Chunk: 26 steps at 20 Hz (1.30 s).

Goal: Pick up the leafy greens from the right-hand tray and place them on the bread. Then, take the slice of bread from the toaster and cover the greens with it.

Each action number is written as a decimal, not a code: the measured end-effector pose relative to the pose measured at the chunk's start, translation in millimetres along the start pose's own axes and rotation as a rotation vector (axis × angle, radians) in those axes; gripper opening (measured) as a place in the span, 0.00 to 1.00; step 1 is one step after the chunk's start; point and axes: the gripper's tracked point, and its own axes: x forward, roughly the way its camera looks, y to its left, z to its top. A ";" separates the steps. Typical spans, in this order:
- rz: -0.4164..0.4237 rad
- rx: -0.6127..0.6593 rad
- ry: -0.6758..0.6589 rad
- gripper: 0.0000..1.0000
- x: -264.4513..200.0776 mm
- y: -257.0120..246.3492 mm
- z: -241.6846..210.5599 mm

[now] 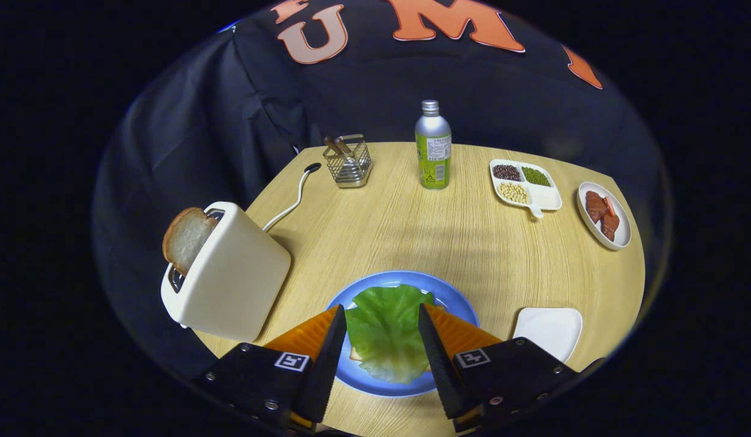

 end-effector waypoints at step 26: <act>0.178 -0.024 0.132 0.81 -12.8 223.1 69.3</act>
